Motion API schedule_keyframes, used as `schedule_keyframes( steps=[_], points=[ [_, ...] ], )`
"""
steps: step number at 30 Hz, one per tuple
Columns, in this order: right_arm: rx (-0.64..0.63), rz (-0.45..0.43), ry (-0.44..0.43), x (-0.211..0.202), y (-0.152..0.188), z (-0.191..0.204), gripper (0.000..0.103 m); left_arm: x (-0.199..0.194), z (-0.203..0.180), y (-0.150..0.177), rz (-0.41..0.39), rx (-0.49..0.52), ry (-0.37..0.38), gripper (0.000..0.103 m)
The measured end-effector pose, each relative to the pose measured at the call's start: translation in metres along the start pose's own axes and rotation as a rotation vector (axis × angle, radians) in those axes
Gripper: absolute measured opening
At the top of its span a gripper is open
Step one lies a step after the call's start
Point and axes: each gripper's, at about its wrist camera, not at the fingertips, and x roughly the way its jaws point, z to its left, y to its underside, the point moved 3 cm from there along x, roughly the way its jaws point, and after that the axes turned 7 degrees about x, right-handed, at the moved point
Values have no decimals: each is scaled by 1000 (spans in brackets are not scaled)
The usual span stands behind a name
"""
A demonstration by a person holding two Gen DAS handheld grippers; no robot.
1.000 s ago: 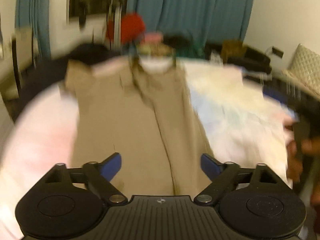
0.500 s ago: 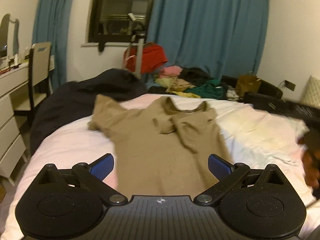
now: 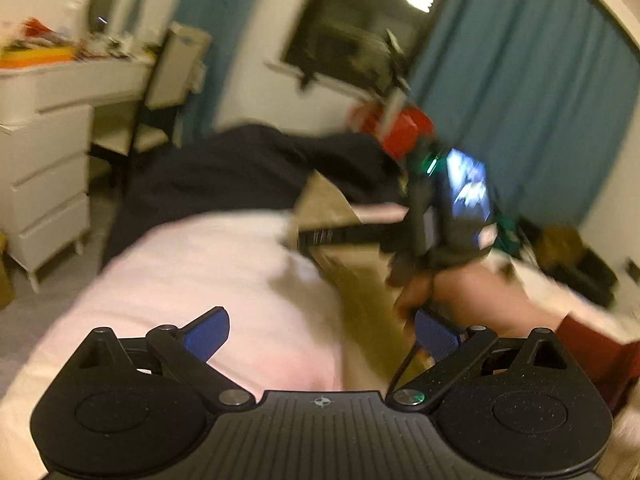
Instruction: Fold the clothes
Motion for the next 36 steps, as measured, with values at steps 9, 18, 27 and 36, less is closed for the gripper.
schedule_keyframes(
  steps=[9, 18, 27, 36],
  points=[
    [39, -39, 72, 0, -16, -13, 9, 28, 32, 0, 43, -191, -10, 100],
    [204, -324, 224, -133, -35, -111, 8, -15, 10, -2, -21, -162, 20, 100],
    [455, -289, 453, -165, 39, -253, 7, -18, -25, 5, 5, -98, 59, 102],
    [382, -190, 112, -116, 47, -215, 85, 12, -42, 16, 74, -44, 95, 102]
  ],
)
